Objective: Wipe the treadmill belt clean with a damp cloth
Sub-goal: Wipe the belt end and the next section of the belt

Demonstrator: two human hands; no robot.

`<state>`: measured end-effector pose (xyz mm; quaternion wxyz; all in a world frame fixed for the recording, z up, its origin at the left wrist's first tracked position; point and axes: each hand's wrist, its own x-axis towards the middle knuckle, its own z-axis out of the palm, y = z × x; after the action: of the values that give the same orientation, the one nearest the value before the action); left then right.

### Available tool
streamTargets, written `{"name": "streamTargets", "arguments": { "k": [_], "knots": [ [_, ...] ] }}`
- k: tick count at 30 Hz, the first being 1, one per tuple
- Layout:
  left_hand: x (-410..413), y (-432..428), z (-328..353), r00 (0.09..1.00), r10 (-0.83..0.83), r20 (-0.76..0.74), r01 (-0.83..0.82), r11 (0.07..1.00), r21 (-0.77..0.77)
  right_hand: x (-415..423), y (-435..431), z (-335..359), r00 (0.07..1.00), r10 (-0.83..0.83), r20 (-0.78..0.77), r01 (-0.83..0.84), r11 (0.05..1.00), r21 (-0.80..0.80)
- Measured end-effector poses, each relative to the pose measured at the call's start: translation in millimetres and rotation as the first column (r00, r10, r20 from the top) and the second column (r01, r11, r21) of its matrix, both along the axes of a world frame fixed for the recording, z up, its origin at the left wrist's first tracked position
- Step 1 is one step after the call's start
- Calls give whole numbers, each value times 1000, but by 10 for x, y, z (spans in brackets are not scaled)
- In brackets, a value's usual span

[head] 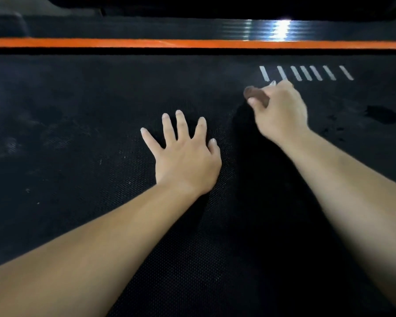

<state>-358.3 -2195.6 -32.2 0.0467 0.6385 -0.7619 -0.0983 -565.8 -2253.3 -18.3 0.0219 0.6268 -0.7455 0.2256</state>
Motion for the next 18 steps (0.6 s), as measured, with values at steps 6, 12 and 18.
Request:
{"name": "streamTargets", "arguments": {
  "k": [6,12,18],
  "knots": [
    [-9,-8,7,1000,-1,-7,1,1000,-6,109,5,13,949,310,-64,-308,951,38],
    [-6,3,6,1000,-10,-18,9,1000,-24,291,-469,-4,989,150,-20,-150,989,14],
    [-12,2,-3,1000,-5,-11,4,999,-37,-6,-774,105,994,110,-9,-110,994,9]
  ]
}}
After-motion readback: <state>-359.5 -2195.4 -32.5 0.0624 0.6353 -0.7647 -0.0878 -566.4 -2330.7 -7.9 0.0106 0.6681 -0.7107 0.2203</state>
